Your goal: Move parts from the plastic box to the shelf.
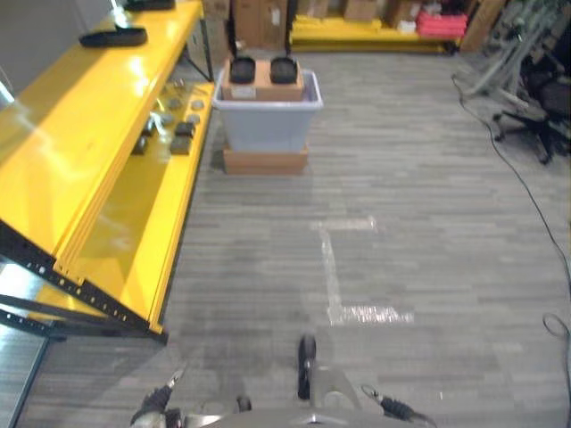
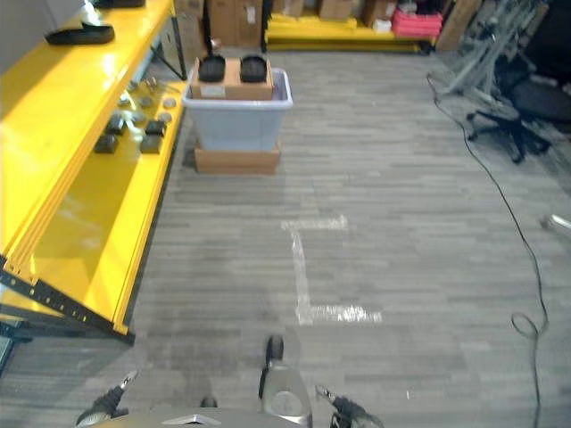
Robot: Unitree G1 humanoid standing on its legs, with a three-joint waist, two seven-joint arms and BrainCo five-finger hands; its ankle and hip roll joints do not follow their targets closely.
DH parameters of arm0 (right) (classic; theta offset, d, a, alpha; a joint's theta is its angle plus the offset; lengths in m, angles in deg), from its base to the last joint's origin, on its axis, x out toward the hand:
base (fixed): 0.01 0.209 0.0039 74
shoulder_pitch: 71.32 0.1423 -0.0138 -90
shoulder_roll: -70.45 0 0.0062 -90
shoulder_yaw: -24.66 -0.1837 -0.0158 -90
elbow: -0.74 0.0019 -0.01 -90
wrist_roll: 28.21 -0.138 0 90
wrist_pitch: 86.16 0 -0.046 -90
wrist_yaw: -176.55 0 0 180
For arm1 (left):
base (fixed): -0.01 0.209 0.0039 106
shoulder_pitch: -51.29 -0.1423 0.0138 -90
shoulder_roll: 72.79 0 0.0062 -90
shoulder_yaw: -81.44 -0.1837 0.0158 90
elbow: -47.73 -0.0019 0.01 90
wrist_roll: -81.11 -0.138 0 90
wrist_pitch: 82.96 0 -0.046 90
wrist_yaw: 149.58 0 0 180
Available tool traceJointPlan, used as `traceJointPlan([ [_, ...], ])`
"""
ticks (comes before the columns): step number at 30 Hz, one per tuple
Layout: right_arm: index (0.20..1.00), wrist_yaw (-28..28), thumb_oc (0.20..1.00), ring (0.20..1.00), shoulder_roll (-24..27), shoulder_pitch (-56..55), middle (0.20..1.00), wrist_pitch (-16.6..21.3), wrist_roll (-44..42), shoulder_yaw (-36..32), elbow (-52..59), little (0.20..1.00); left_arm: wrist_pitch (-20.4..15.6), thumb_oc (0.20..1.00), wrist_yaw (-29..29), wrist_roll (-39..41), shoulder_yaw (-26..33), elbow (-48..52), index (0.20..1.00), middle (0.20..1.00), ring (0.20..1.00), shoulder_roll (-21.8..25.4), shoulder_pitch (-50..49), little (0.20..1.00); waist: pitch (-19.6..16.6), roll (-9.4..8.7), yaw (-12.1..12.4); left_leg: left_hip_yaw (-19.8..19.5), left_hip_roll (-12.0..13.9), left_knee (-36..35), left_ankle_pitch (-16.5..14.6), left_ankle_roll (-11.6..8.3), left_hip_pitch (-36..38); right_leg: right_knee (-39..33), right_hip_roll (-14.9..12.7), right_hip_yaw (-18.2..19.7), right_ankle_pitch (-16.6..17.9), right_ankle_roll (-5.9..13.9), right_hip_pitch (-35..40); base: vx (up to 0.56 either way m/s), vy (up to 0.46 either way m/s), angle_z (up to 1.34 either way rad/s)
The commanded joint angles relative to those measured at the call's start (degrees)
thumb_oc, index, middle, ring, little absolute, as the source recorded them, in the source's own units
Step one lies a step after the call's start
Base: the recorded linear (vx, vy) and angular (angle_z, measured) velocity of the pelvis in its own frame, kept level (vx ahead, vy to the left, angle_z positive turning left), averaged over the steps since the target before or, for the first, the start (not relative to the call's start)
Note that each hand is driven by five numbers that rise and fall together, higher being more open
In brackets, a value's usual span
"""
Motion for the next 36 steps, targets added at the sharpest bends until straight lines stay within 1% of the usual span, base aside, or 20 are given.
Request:
traceJointPlan([
  [1,1.000,-0.02,1.000,1.000,2.88,2.33,1.000,-0.05,2.03,2.83,-0.39,1.000,-0.81,1.000,-0.60,0.93,1.46,0.71,1.000,1.000,1.000,1.40,1.79,1.000,-1.15,0.05,-0.58,-0.35,0.37,8.42,1.74,-1.63,2.90,-7.44,0.32,2.10,6.22,3.05,2.31,0.40,-0.175,0.32],
  [2,1.000,-0.10,1.000,1.000,3.00,2.46,1.000,-0.23,2.36,3.02,-0.60,1.000,-0.92,1.000,-0.65,1.23,1.63,0.70,1.000,1.000,1.000,1.36,1.75,1.000,-1.30,0.21,-0.64,0.09,1.01,9.32,2.94,-2.14,2.95,-7.21,0.67,1.85,5.86,2.69,2.55,0.57,-0.290,0.03],
  [3,1.000,-0.20,1.000,1.000,3.71,2.76,1.000,-1.34,3.43,3.44,-0.83,1.000,-0.53,1.000,-1.00,2.69,2.43,1.23,1.000,1.000,1.000,1.10,1.80,1.000,-1.86,0.49,-0.85,2.84,4.27,18.74,10.29,-4.58,0.70,-7.65,2.41,0.75,3.97,0.53,4.43,0.29,-0.185,-0.18],
  [5,1.000,-0.18,1.000,1.000,4.00,2.72,1.000,-1.50,3.51,3.58,-1.02,1.000,-0.17,1.000,-1.20,3.09,2.68,1.51,1.000,1.000,1.000,0.99,2.06,1.000,-2.03,-0.18,-0.86,3.41,5.02,25.57,13.16,-5.17,-3.02,-8.05,2.47,0.60,3.30,-0.47,5.15,0.25,-0.206,-0.01],
  [6,1.000,0.04,1.000,1.000,4.41,2.51,1.000,-1.82,3.86,3.65,-1.30,1.000,0.47,1.000,-1.64,3.82,2.95,1.89,1.000,1.000,1.000,0.78,2.72,1.000,-1.81,-0.85,-0.67,4.05,6.09,34.86,14.93,-5.46,-9.12,-8.60,2.94,0.65,2.18,-2.03,6.60,0.28,-0.247,0.08],
  [8,1.000,0.17,1.000,1.000,5.01,1.97,1.000,-1.59,3.56,3.04,-2.44,1.000,1.53,1.000,-2.06,4.62,3.19,1.75,1.000,1.000,1.000,0.63,4.79,1.000,0.14,-1.08,0.41,4.88,5.39,40.35,13.94,-4.42,-21.50,-8.82,3.87,0.17,0.40,-3.21,9.58,0.36,-0.196,0.38],
  [10,1.000,0.11,1.000,1.000,4.88,1.92,1.000,-1.22,3.84,2.69,-2.91,1.000,1.34,1.000,-2.14,5.04,3.17,1.56,1.000,1.000,1.000,0.57,5.35,1.000,0.82,-1.16,0.81,6.01,4.30,36.84,13.41,-4.03,-23.66,-8.84,3.99,0.02,-0.39,-3.04,10.77,0.27,-0.042,0.11],
  [12,1.000,0.33,1.000,1.000,4.41,2.00,1.000,-1.24,4.03,2.56,-3.04,1.000,0.67,1.000,-2.18,5.64,3.29,1.26,1.000,1.000,1.000,0.56,5.66,1.000,1.60,-0.65,1.61,7.93,2.90,25.44,13.73,-3.90,-24.00,-8.77,4.63,0.14,-1.51,-2.29,12.14,0.37,0.051,-0.19],
  [15,1.000,0.99,1.000,1.000,4.16,1.20,1.000,-0.82,3.33,3.66,-2.11,1.000,-0.41,1.000,-2.72,7.03,2.93,0.80,1.000,1.000,1.000,0.17,4.66,1.000,1.82,1.81,3.46,7.80,2.45,1.19,21.08,-5.31,-26.55,-7.58,7.34,2.21,-4.10,-1.85,14.88,0.53,0.153,-0.15],
  [17,1.000,-0.36,1.000,1.000,4.75,-0.73,1.000,0.61,4.85,4.32,-1.42,1.000,-1.24,1.000,-2.45,7.81,3.81,-0.08,1.000,1.000,1.000,0.54,3.29,1.000,2.16,2.49,4.71,8.76,3.59,-6.23,24.75,-6.34,-30.50,-6.13,8.04,3.15,-7.31,-2.08,19.03,0.76,0.189,-0.12],
  [18,1.000,-0.68,1.000,1.000,4.95,-1.14,1.000,0.69,5.43,4.42,-0.99,1.000,-1.44,1.000,-2.24,7.90,4.35,-0.26,1.000,1.000,1.000,0.63,2.94,1.000,2.23,2.64,4.98,8.71,4.11,-5.49,25.13,-6.54,-31.61,-5.70,8.02,3.24,-8.23,-2.18,19.90,0.61,0.151,-0.29],
  [23,1.000,-1.54,1.000,1.000,4.46,0.47,1.000,2.03,6.94,5.24,-2.04,1.000,-1.74,1.000,-1.76,6.02,7.52,-0.92,1.000,1.000,1.000,1.27,1.95,1.000,0.87,2.02,7.06,10.25,4.88,1.44,22.72,-4.72,-31.59,-2.29,5.07,3.17,-14.30,-0.71,25.16,0.55,0.162,-0.46],
  [24,1.000,-0.86,1.000,1.000,3.17,1.59,1.000,1.24,6.21,5.24,-1.12,1.000,-1.03,1.000,-1.19,4.28,6.92,-0.53,1.000,1.000,1.000,1.79,1.90,1.000,-0.19,1.09,8.34,10.03,2.32,4.69,19.91,-2.19,-29.94,4.70,0.91,1.08,-11.95,1.34,27.19,0.71,0.247,-0.61],
  [25,1.000,-0.68,1.000,1.000,2.92,1.66,1.000,0.98,5.98,5.23,-0.76,1.000,-0.96,1.000,-1.13,4.05,6.71,-0.41,1.000,1.000,1.000,1.83,1.98,1.000,-0.42,0.98,8.49,9.94,1.60,4.82,19.27,-1.53,-29.32,6.62,-0.01,0.64,-10.61,1.98,27.06,0.70,0.317,-0.59],
  [26,1.000,0.00,1.000,1.000,2.43,1.85,1.000,0.62,5.81,5.24,0.37,1.000,-0.57,1.000,-0.77,3.09,6.06,0.05,1.000,1.000,1.000,1.70,2.13,1.000,-0.98,1.05,8.70,9.42,-0.10,4.18,18.31,-0.14,-27.45,12.46,-1.93,0.28,-6.36,3.48,25.70,0.40,0.269,-0.10],
  [29,1.000,1.63,1.000,1.000,1.60,3.35,1.000,-0.75,4.94,6.13,2.58,1.000,0.30,1.000,-2.05,4.30,3.54,1.17,1.000,1.000,1.000,1.23,2.66,1.000,-1.50,3.13,8.47,7.98,-2.36,1.94,15.44,2.51,-21.99,27.77,-5.09,0.47,1.32,3.62,17.60,0.42,0.292,0.00],
  [32,1.000,1.65,1.000,1.000,1.52,4.40,1.000,-0.88,4.23,7.19,3.19,1.000,0.69,1.000,-2.51,4.97,2.65,1.62,1.000,1.000,1.000,1.20,3.08,1.000,-0.99,3.87,7.70,6.70,-2.85,0.69,14.60,3.07,-19.16,26.94,-3.11,-0.20,-0.63,2.50,12.72,0.36,0.083,0.15],
  [33,1.000,1.17,1.000,1.000,1.56,4.80,1.000,-0.80,2.91,7.67,4.21,1.000,1.55,1.000,-3.43,4.14,1.86,2.20,1.000,1.000,1.000,1.00,3.50,1.000,0.18,4.15,6.08,4.09,-3.42,-1.15,13.63,3.01,-14.22,18.13,0.30,-2.41,-1.86,1.59,5.39,0.46,-0.057,0.30],
  [35,1.000,0.62,1.000,1.000,1.85,4.37,1.000,-0.52,2.39,7.50,4.53,1.000,1.89,1.000,-3.79,4.21,1.79,2.11,1.000,1.000,1.000,1.12,3.49,1.000,0.62,3.55,5.03,2.86,-4.01,-1.44,12.40,2.89,-12.05,11.32,0.92,-2.98,0.30,2.01,2.79,0.49,-0.126,0.29],
  [36,1.000,-0.58,1.000,1.000,2.28,3.68,1.000,0.29,1.95,6.68,3.93,1.000,1.38,1.000,-3.67,3.61,2.19,1.08,1.000,1.000,1.000,1.26,3.26,1.000,1.05,1.74,3.57,1.13,-5.58,-1.47,9.89,2.78,-9.36,0.01,0.64,-2.72,4.24,3.55,0.48,0.51,-0.168,0.59],
])
